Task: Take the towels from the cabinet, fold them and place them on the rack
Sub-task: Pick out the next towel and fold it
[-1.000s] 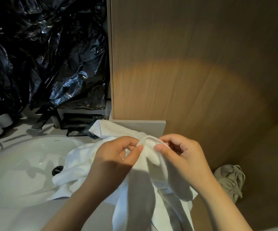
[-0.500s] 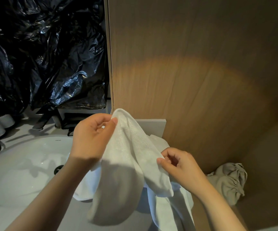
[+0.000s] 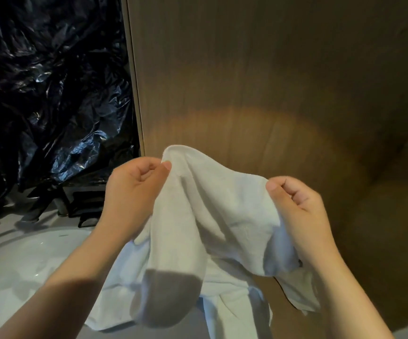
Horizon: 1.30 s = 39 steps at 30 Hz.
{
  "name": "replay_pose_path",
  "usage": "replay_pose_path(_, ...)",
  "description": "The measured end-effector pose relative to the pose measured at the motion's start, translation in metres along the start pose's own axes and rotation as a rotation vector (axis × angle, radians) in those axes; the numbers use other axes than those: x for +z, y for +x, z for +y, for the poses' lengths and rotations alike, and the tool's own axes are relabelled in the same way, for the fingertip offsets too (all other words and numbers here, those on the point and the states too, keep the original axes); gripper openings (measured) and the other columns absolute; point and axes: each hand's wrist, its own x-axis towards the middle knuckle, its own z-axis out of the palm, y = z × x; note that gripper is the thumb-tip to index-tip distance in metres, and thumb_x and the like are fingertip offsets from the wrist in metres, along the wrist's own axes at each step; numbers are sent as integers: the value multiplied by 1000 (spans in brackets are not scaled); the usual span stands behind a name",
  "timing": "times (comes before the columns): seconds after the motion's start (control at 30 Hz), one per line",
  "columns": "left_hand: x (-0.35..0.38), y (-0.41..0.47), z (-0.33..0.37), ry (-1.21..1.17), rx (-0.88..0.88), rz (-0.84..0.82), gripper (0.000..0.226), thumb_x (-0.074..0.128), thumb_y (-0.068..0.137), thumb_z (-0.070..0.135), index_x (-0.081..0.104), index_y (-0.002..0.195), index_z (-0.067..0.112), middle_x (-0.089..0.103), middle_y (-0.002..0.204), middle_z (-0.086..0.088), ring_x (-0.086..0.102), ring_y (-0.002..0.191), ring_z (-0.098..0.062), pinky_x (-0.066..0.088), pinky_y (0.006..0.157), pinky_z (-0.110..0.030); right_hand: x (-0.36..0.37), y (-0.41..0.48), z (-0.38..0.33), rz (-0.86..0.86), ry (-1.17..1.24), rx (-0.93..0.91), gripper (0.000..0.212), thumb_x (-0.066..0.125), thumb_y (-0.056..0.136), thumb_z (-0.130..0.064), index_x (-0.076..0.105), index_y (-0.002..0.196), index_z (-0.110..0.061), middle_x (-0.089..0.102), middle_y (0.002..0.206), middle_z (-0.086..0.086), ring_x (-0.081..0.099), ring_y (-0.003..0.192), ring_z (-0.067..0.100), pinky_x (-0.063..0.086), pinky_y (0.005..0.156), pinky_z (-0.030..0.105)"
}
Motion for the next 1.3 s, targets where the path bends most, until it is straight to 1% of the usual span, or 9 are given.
replay_pose_path(0.13, 1, 9, 28, -178, 16, -75, 37, 59, 90, 39, 68, 84, 3, 64, 81, -26, 54, 61, -31, 47, 62, -35, -5, 4, -28, -11, 136, 19, 20, 58, 96, -26, 73, 85, -21, 70, 80, 0, 63, 70, 11, 49, 59, 15)
replay_pose_path(0.27, 26, 28, 4, -36, -155, -84, 39, 60, 90, 33, 66, 86, -6, 61, 76, -27, 49, 64, -20, 42, 63, -32, 5, 10, -12, 79, 117, 208, 16, 59, 97, -22, 72, 88, -23, 73, 81, 1, 65, 68, 15, 51, 59, 25)
replay_pose_path(0.37, 49, 29, -32, 2, -362, -110, 30, 62, 91, 33, 72, 87, 5, 71, 82, -13, 63, 75, -21, 52, 71, -34, 11, 10, 15, 164, 142, 381, 12, 56, 98, -14, 65, 100, -21, 67, 87, 16, 57, 71, 25, 44, 62, 35)
replay_pose_path(0.5, 54, 23, -54, 66, -345, -75, 32, 69, 81, 50, 66, 85, 19, 66, 78, 11, 59, 75, -2, 38, 59, -19, 10, 2, 38, 235, 51, 368, 30, 48, 98, -5, 69, 84, -21, 59, 75, 6, 52, 66, 20, 42, 56, 27)
replay_pose_path(0.7, 19, -9, -84, 241, -544, -269, 48, 69, 72, 66, 56, 57, 22, 62, 61, 10, 55, 59, -8, 35, 54, -27, 9, -4, 46, 127, 65, 457, 23, 54, 98, -13, 75, 102, -23, 69, 111, -7, 61, 109, 14, 51, 97, 41)
replay_pose_path(0.83, 7, -25, -90, 122, -670, -404, 48, 78, 69, 56, 61, 69, 11, 65, 73, 6, 60, 77, -11, 41, 69, -25, 20, -7, 47, 4, 56, 479, 28, 62, 95, -18, 67, 120, -29, 62, 124, -10, 58, 113, 12, 50, 101, 39)
replay_pose_path(0.97, 1, -28, -84, -69, -627, -405, 33, 84, 70, 34, 68, 77, 6, 72, 73, 4, 64, 79, -6, 43, 71, -21, 30, -7, 48, -108, 19, 515, 47, 64, 95, -22, 51, 138, -35, 50, 132, -14, 59, 113, 14, 54, 94, 31)
replay_pose_path(1.17, -10, -30, -86, -110, -591, -290, 13, 77, 80, 17, 67, 82, 11, 65, 63, -1, 40, 39, -5, 30, 39, -15, 29, -14, 55, -280, 62, 443, 54, 64, 94, -26, 44, 142, -40, 51, 139, -17, 55, 123, 10, 48, 106, 39)
replay_pose_path(1.3, -9, -40, -92, -462, -853, -279, 21, 63, 85, -7, 64, 102, 5, 75, 95, -12, 71, 76, -16, 57, 63, -23, 29, -17, 61, -188, -52, 312, 33, 62, 95, -23, 63, 126, -33, 67, 120, -9, 64, 109, 12, 53, 98, 36)
